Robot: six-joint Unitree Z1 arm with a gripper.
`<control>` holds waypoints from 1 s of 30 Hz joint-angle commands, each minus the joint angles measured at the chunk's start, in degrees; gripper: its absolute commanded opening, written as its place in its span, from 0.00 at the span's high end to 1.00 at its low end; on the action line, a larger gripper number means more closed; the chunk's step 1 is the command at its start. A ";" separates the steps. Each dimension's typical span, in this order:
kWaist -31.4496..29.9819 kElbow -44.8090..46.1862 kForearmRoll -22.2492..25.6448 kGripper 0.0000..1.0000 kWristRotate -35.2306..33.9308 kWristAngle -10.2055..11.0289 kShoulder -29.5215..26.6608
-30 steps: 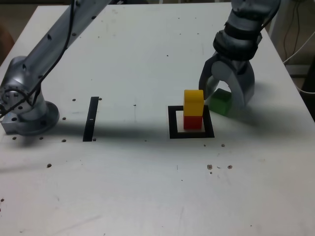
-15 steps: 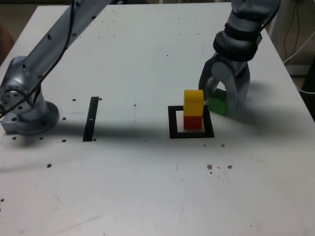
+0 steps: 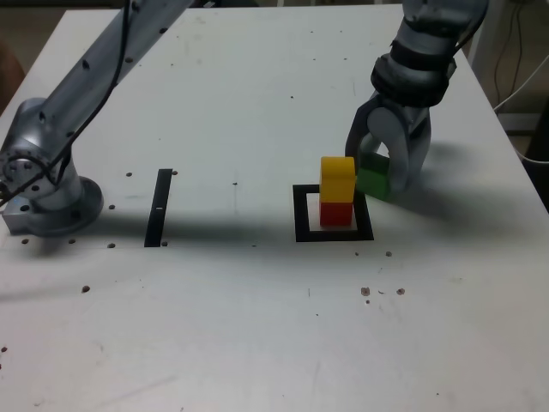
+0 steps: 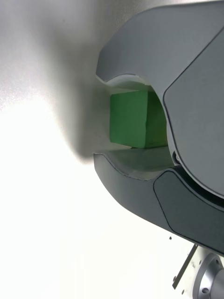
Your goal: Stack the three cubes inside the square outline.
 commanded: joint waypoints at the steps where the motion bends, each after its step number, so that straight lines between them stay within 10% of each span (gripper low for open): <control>1: -0.11 0.01 0.17 0.60 -0.04 0.30 -0.19; 30: 0.10 -7.07 9.55 0.60 -2.87 4.77 -7.94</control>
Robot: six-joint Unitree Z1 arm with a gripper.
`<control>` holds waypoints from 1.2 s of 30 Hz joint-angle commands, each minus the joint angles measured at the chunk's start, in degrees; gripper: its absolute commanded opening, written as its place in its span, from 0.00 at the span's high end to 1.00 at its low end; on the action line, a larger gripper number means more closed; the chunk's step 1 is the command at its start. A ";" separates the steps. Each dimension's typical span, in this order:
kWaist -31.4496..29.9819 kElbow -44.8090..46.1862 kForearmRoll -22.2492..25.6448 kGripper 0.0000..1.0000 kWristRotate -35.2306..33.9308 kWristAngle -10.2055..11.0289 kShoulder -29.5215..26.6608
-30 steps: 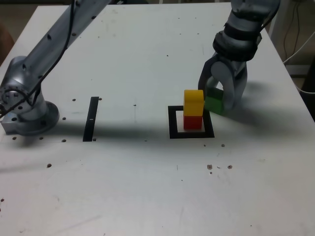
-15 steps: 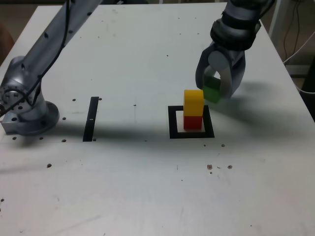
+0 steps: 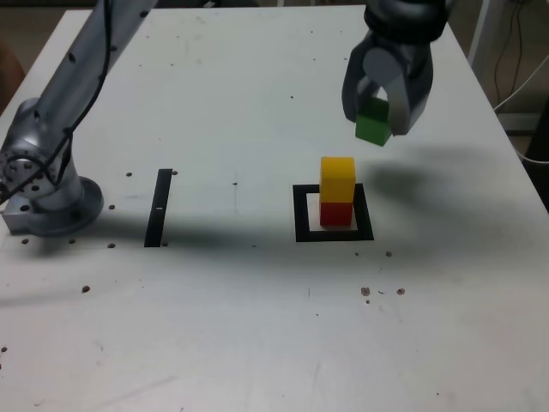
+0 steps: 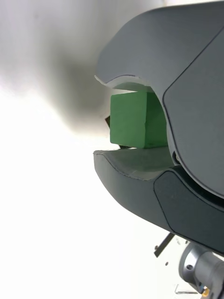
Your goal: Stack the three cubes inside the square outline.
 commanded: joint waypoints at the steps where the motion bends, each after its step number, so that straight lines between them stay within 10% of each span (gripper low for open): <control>1: 0.17 -0.01 1.07 0.60 -1.04 -0.48 -1.46; 25: 0.06 12.05 2.08 0.62 -21.53 -10.44 -10.82; 36: -1.40 12.96 1.82 0.62 -25.05 -11.68 -10.70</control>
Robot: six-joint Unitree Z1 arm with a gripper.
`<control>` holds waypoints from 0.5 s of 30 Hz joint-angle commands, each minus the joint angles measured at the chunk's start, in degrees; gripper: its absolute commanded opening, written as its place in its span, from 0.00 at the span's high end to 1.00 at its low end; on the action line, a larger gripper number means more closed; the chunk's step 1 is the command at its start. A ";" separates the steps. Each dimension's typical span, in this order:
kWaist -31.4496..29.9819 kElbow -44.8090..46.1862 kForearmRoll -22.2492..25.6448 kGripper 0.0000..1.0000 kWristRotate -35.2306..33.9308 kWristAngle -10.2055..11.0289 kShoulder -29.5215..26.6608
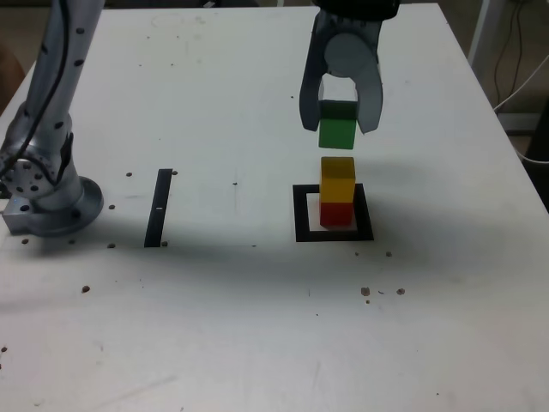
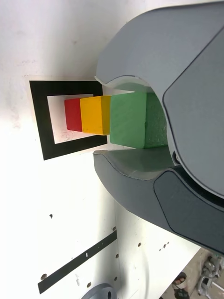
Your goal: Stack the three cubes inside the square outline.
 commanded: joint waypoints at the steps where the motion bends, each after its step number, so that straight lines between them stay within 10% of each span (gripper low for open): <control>1: -0.29 0.35 0.47 0.62 -0.36 -0.13 -0.17; 15: -0.86 2.07 -0.58 0.62 -0.89 -0.06 1.16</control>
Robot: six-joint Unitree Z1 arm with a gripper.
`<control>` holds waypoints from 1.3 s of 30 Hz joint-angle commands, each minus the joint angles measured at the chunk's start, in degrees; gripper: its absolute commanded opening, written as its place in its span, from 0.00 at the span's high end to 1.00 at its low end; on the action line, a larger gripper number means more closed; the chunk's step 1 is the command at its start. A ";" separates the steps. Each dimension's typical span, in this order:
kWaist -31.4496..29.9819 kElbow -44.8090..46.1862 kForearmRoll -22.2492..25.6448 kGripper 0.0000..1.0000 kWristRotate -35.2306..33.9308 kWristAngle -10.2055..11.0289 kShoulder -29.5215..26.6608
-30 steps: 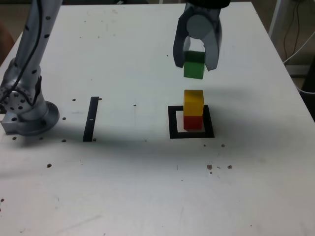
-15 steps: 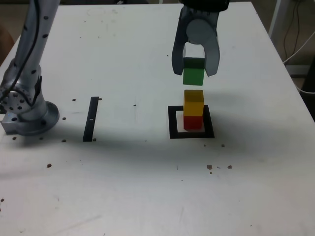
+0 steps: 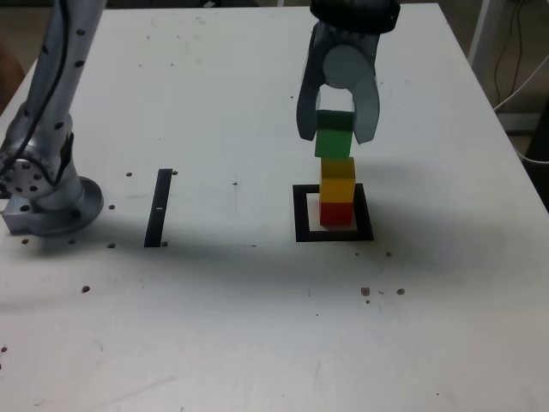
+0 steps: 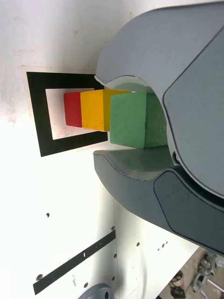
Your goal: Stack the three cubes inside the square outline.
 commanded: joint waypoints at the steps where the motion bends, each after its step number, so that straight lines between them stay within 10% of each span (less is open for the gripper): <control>1: -0.20 0.02 0.42 0.62 -0.18 -0.11 0.54; 16: -0.73 0.27 -0.78 0.60 -0.69 -0.86 1.88; 24: -0.73 0.93 -1.09 0.05 -0.67 -0.88 1.83; 39: -0.73 1.20 -0.93 0.01 -0.76 -0.38 0.42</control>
